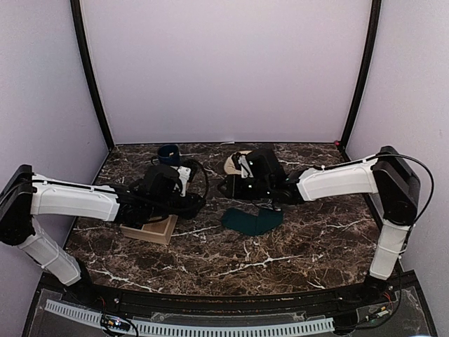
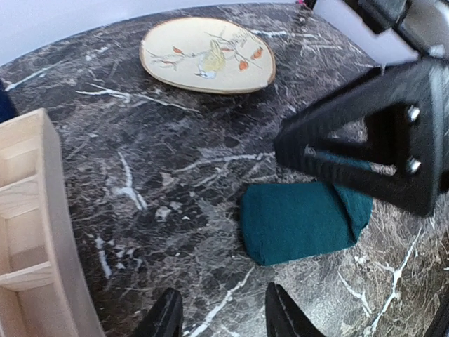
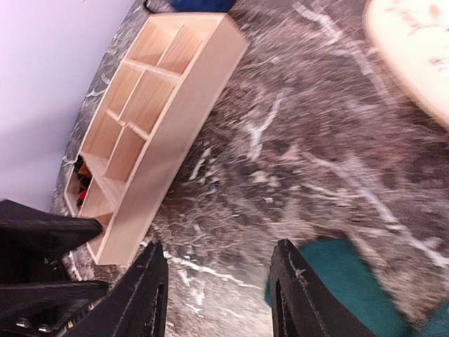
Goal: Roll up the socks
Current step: Smooth out the sock at the center of the board.
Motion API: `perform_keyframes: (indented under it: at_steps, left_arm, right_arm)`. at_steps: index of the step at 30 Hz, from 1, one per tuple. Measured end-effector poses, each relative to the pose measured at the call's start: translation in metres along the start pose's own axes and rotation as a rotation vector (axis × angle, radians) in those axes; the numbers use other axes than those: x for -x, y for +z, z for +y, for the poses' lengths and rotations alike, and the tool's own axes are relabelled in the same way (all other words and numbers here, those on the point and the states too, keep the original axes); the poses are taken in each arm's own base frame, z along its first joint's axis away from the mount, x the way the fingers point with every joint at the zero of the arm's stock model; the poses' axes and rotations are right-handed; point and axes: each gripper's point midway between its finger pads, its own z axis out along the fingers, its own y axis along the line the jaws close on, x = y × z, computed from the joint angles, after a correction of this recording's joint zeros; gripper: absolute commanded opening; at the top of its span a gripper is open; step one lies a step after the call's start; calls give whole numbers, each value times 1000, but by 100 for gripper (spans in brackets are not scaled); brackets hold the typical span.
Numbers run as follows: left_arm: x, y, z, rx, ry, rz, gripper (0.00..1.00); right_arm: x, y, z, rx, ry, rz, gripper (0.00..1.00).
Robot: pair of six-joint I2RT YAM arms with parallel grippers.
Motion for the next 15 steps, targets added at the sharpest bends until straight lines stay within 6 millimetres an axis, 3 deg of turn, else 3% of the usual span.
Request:
perform_keyframes:
  at_steps: [7,15]
  left_arm:
    - [-29,40,-34,-90,48,114,43]
    - [-26,73,-66,-159,67,148,41]
  right_arm:
    - [14,-48,-37,-184,-104,-27,46]
    - [-14,-76,-90,-363,-140,53,46]
